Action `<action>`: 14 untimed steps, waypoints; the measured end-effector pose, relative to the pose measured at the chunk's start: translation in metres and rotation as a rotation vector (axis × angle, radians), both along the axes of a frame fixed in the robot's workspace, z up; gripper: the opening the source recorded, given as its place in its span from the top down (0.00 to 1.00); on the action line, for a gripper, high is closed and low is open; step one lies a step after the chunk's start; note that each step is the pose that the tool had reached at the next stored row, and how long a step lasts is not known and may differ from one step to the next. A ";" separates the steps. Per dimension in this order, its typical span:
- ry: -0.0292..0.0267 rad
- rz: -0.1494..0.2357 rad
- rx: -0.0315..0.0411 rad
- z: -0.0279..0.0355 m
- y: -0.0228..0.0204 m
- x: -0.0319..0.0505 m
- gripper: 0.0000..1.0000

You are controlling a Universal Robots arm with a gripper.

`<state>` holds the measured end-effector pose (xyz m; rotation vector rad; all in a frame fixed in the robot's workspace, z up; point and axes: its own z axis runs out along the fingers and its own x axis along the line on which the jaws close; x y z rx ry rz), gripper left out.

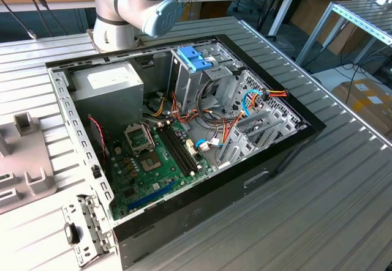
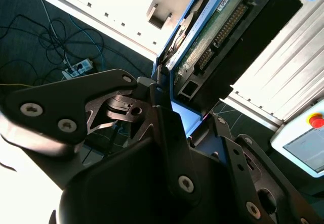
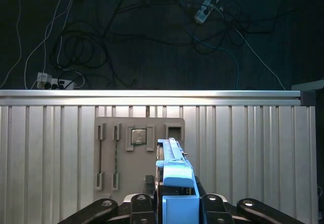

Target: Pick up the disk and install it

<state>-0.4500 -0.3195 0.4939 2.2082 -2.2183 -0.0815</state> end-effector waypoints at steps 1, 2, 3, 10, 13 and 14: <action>0.0001 0.000 0.0000 0.0000 -0.0003 0.0000 0.63; 0.0001 0.000 0.0000 0.0000 -0.0007 0.0000 0.63; 0.0000 0.000 0.0000 0.0000 -0.0009 0.0000 0.63; 0.0001 0.000 0.0000 0.0000 -0.0033 0.0000 0.63; 0.0000 0.000 0.0000 -0.0001 -0.0042 0.0000 0.63; 0.0001 0.000 0.0000 -0.0001 -0.0047 0.0000 0.63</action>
